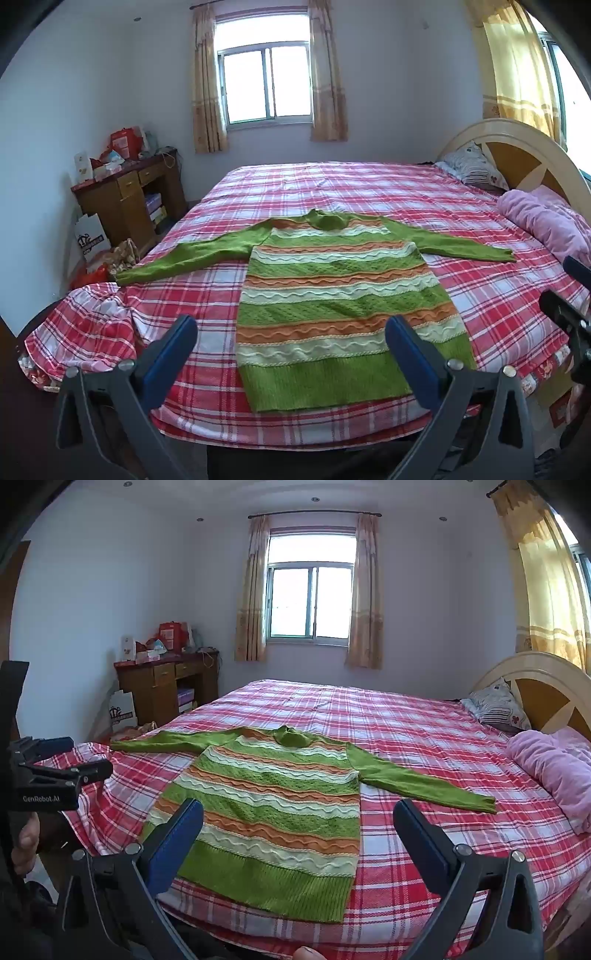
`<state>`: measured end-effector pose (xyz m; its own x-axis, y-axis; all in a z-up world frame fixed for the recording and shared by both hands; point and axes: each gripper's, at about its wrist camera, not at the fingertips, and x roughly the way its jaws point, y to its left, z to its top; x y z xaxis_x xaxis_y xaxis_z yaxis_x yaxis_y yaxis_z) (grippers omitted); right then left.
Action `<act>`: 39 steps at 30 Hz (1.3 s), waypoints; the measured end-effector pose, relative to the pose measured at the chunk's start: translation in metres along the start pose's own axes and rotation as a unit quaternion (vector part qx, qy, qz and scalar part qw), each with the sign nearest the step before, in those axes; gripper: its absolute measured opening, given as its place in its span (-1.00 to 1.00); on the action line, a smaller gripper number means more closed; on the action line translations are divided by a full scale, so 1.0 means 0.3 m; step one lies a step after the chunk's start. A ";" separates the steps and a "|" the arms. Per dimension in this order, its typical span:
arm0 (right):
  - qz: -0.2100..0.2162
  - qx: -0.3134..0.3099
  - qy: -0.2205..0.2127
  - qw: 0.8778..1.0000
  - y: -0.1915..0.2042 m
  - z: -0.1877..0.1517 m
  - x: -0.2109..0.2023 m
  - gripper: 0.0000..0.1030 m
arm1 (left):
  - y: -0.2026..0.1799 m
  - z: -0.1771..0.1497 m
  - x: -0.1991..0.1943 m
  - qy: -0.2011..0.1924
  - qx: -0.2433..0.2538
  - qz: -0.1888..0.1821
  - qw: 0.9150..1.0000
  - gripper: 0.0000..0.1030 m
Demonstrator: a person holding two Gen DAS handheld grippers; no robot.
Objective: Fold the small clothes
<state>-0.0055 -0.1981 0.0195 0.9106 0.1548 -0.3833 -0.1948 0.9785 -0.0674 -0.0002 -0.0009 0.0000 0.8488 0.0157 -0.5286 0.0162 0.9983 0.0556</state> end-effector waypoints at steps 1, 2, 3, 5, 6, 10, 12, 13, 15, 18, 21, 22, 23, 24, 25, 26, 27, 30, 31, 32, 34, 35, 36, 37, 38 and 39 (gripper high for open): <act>-0.001 -0.001 0.000 1.000 -0.001 0.002 0.000 0.98 | -0.002 0.000 0.000 0.000 0.002 0.003 1.000 1.00; -0.001 -0.001 0.000 1.000 -0.002 0.005 -0.001 0.98 | 0.001 0.000 0.005 0.001 -0.007 -0.001 1.000 1.00; -0.001 -0.002 -0.001 1.000 -0.004 0.007 -0.002 0.98 | 0.001 0.000 0.006 0.000 -0.006 0.002 1.000 1.00; -0.001 -0.003 -0.002 1.000 0.008 -0.012 0.009 0.98 | 0.004 0.001 0.010 -0.001 -0.005 0.005 1.000 1.00; 0.002 -0.007 0.006 1.000 0.014 -0.020 0.010 0.98 | 0.007 0.002 0.012 -0.001 -0.006 0.006 1.000 1.00; 0.002 -0.010 0.013 1.000 0.013 -0.021 0.013 0.98 | 0.021 0.008 0.000 -0.005 -0.008 0.010 1.000 1.00; 0.001 -0.009 0.015 1.000 0.016 -0.024 0.025 0.98 | 0.024 0.011 0.000 -0.006 -0.010 0.011 1.000 1.00; 0.003 -0.007 0.015 1.000 0.006 -0.022 0.026 0.98 | 0.026 0.012 0.000 -0.005 -0.010 0.011 1.000 1.00; 0.003 -0.006 0.015 1.000 0.005 -0.023 0.025 0.98 | 0.027 0.009 -0.002 -0.007 -0.011 0.012 1.000 1.00; 0.003 -0.005 0.016 1.000 0.003 -0.028 0.025 0.98 | 0.026 0.010 0.001 -0.007 -0.010 0.012 1.000 1.00; 0.004 -0.005 0.017 1.000 0.004 -0.030 0.026 0.98 | 0.020 0.009 -0.001 -0.007 -0.009 0.014 1.000 1.00; 0.004 -0.005 0.017 1.000 0.004 -0.032 0.027 0.98 | 0.020 0.008 -0.001 -0.007 -0.009 0.015 1.000 1.00; 0.004 -0.006 0.017 1.000 0.006 -0.033 0.027 0.98 | 0.020 0.007 -0.003 -0.008 -0.010 0.015 1.000 1.00; 0.004 -0.006 0.017 1.000 0.005 -0.033 0.028 0.98 | 0.021 0.006 -0.001 -0.007 -0.010 0.015 1.000 1.00; 0.004 -0.005 0.017 1.000 0.005 -0.035 0.027 0.98 | 0.020 0.007 -0.001 -0.007 -0.010 0.015 1.000 1.00; 0.004 -0.005 0.017 1.000 0.005 -0.033 0.028 0.98 | 0.021 0.005 -0.002 -0.007 -0.010 0.015 1.000 1.00; 0.004 -0.004 0.018 1.000 0.005 -0.034 0.029 0.98 | 0.021 0.006 -0.002 -0.007 -0.011 0.015 1.000 1.00; 0.004 -0.003 0.018 1.000 0.007 -0.039 0.032 0.98 | 0.029 0.006 -0.001 -0.007 -0.014 0.014 1.000 1.00; 0.004 -0.003 0.018 1.000 0.007 -0.039 0.034 0.98 | 0.029 0.006 -0.002 -0.007 -0.014 0.013 1.000 1.00; 0.004 -0.003 0.019 1.000 0.007 -0.040 0.036 0.98 | 0.028 0.007 0.000 -0.006 -0.013 0.014 1.000 1.00; 0.004 -0.003 0.020 1.000 0.007 -0.041 0.039 0.98 | 0.027 0.007 -0.001 -0.007 -0.013 0.015 1.000 1.00; 0.004 -0.003 0.021 1.000 0.008 -0.042 0.039 0.98 | 0.028 0.008 0.000 -0.007 -0.014 0.014 1.000 1.00; 0.004 -0.003 0.021 1.000 0.007 -0.042 0.040 0.98 | 0.030 0.008 0.001 -0.006 -0.014 0.014 1.000 1.00; 0.004 -0.004 0.022 1.000 0.008 -0.043 0.041 0.98 | 0.029 0.007 0.001 -0.006 -0.014 0.015 1.000 1.00; 0.004 -0.003 0.023 1.000 0.009 -0.044 0.041 0.98 | 0.028 0.007 0.000 -0.006 -0.014 0.015 1.000 1.00; 0.005 -0.003 0.023 1.000 0.009 -0.044 0.042 0.98 | 0.030 0.006 0.000 -0.007 -0.014 0.015 1.000 1.00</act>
<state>0.0005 -0.1953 0.0024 0.8907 0.1570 -0.4267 -0.2050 0.9763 -0.0687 0.0010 0.0080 0.0020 0.8556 0.0443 -0.5157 -0.0233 0.9986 0.0471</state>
